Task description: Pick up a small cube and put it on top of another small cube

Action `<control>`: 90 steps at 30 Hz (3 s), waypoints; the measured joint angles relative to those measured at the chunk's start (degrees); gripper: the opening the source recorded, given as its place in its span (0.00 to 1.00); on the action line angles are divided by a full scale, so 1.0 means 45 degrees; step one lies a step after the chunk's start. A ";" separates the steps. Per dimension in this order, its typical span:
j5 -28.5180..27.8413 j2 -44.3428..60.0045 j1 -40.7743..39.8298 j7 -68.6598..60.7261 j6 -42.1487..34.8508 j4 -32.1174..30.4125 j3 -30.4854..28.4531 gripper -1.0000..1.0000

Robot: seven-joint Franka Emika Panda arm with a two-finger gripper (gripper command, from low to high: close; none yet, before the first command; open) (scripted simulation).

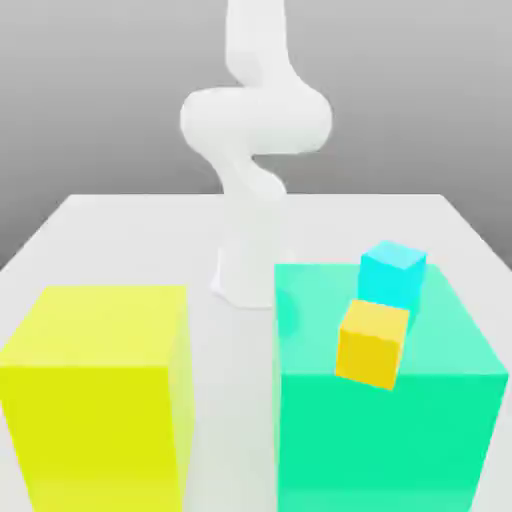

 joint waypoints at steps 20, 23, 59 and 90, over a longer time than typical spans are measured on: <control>0.2024 0.4017 0.6885 -1.1188 0.2331 -0.1436 -0.2554 0.50; 0.2356 0.4647 0.7787 -1.2937 0.2674 -0.1688 -0.2798 0.50; 0.0957 1.2134 1.3511 -2.9061 0.7684 -0.5668 -0.1841 0.50; 0.2482 0.9920 1.3380 -2.6595 0.6599 -0.5945 -0.2170 0.00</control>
